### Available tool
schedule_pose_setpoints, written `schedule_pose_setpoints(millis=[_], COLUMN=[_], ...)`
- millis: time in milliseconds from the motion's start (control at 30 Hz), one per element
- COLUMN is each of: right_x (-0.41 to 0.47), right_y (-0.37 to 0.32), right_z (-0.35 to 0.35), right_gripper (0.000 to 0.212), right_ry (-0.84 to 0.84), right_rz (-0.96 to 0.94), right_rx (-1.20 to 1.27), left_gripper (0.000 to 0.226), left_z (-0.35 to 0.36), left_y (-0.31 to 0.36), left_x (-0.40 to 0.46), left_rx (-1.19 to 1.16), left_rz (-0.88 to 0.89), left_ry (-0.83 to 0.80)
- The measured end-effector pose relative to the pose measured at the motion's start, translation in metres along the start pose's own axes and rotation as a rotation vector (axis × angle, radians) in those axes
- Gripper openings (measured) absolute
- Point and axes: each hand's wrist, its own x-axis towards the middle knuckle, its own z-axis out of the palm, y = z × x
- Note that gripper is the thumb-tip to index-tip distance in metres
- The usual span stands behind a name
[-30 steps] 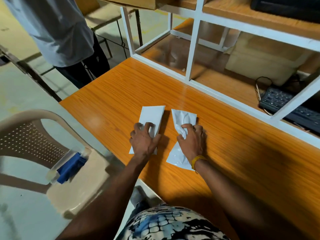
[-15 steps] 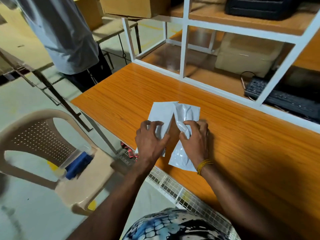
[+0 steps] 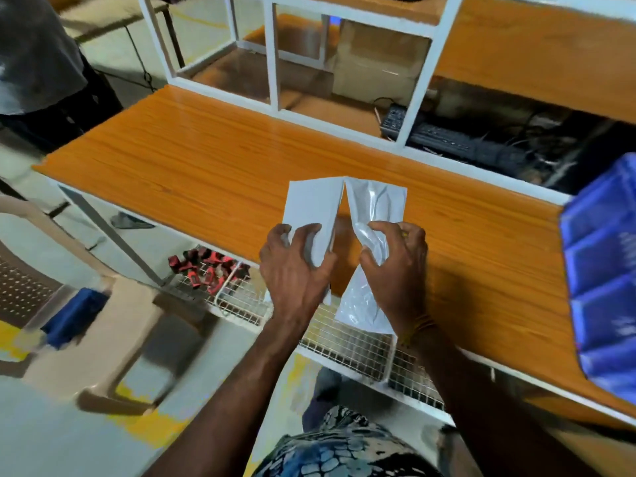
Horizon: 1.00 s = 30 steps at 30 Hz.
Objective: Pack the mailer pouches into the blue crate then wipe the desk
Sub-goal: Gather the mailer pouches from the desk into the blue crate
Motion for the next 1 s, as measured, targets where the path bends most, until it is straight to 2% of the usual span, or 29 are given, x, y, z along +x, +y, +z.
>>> schedule_pose_setpoints(millis=[433,1000], right_x=[-0.015,0.037], right_y=[0.077,0.276], right_z=[-0.143,-0.315], right_gripper=[0.038,0.039], right_ry=[0.222,0.414], right_rz=[0.147,0.254], right_rx=[0.011,-0.083], left_gripper=[0.053,0.053], left_z=[0.059,0.205], left_y=[0.136,0.365], left_x=[-0.055,-0.118], left_rx=[-0.161,-0.336], left_rz=[0.25,0.352], left_ry=[-0.132,-0.276])
